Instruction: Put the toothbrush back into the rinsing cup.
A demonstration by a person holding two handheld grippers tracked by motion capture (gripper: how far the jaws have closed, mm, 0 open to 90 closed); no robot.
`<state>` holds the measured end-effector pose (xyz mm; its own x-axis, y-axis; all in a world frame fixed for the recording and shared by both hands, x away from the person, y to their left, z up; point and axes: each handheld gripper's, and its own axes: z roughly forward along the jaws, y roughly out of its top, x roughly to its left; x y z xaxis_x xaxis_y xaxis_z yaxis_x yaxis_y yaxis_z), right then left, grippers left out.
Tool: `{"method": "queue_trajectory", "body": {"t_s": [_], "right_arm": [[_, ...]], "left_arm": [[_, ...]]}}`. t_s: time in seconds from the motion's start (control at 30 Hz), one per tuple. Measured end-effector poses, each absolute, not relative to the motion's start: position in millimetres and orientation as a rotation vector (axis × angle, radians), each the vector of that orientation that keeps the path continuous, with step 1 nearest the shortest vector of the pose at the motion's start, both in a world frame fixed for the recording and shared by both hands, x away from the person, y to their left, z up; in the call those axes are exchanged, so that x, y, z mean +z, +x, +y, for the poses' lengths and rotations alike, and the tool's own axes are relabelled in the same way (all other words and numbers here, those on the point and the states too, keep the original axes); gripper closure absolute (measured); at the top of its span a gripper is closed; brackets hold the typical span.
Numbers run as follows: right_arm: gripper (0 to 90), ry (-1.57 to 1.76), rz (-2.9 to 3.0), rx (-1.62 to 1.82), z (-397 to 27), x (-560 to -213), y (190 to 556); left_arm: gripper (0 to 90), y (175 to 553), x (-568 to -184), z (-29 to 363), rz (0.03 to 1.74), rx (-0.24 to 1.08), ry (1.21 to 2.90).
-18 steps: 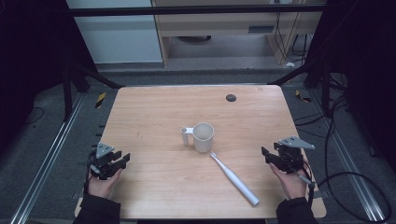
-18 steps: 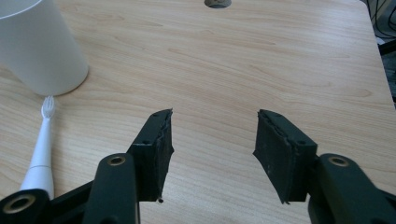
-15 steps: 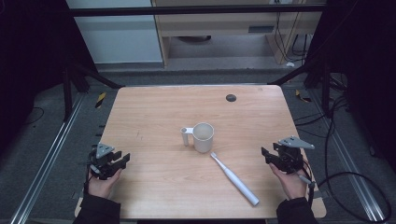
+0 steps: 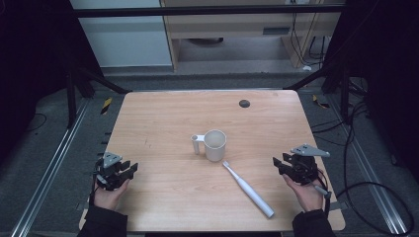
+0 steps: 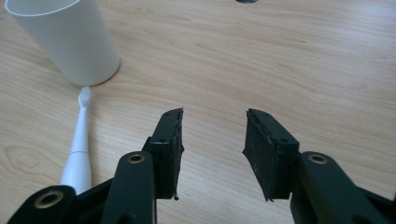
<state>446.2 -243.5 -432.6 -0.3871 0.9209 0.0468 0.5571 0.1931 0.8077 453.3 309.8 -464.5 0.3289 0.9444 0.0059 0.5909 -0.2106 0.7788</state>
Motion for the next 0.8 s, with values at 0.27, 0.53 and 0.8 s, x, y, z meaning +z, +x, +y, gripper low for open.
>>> {"method": "queue_trajectory", "body": {"t_s": [0.27, 0.53, 0.8], "right_arm": [[61.1, 1.352, 2.077, 1.081, -233.9, -432.0, 444.7], [66.2, 1.320, 2.121, 1.102, -224.2, -431.4, 442.8], [73.3, 1.292, 2.166, 1.120, -214.1, -431.8, 441.0]], "left_arm": [[66.1, 453.3, -465.1, 308.2, 1.346, 0.648, 1.918], [66.3, 453.1, -465.1, 306.8, 1.341, 0.650, 1.929], [66.6, 453.1, -465.2, 306.0, 1.337, 0.648, 1.935]]}}
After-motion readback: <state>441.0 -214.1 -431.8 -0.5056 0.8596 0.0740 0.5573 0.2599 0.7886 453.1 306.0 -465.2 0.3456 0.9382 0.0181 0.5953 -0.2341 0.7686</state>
